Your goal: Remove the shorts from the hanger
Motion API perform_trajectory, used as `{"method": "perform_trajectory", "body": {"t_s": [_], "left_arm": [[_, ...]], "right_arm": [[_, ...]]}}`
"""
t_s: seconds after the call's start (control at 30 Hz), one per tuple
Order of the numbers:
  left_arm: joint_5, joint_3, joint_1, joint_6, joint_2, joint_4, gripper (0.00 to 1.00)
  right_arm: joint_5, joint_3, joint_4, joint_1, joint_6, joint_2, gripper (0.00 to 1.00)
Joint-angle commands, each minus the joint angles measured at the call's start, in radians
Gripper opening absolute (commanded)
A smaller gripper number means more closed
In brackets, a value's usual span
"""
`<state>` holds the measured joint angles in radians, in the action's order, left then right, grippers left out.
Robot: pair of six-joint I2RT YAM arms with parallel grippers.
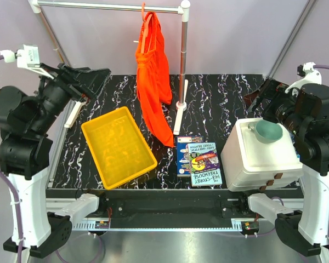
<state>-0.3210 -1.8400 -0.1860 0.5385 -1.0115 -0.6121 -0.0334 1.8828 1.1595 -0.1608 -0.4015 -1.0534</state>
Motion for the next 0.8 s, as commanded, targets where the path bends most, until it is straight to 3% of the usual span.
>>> {"method": "perform_trajectory", "body": {"t_s": [0.0, 0.2, 0.53, 0.77], "left_arm": [[-0.029, -0.025, 0.005, -0.029, -0.051, 0.006, 0.99], [-0.007, -0.025, 0.005, -0.032, -0.165, 0.012, 0.99], [0.036, -0.097, -0.006, 0.02, -0.337, 0.021, 0.96], [0.124, -0.217, -0.047, -0.038, -0.441, 0.018, 0.94]], "right_arm": [[0.015, -0.022, 0.017, 0.004, -0.02, 0.001, 1.0], [0.101, -0.134, -0.03, 0.004, -0.071, 0.021, 1.0], [0.009, -0.11, 0.161, -0.037, -0.111, -0.086, 1.0], [0.205, -0.156, 0.126, -0.046, -0.148, -0.046, 1.0]]}}
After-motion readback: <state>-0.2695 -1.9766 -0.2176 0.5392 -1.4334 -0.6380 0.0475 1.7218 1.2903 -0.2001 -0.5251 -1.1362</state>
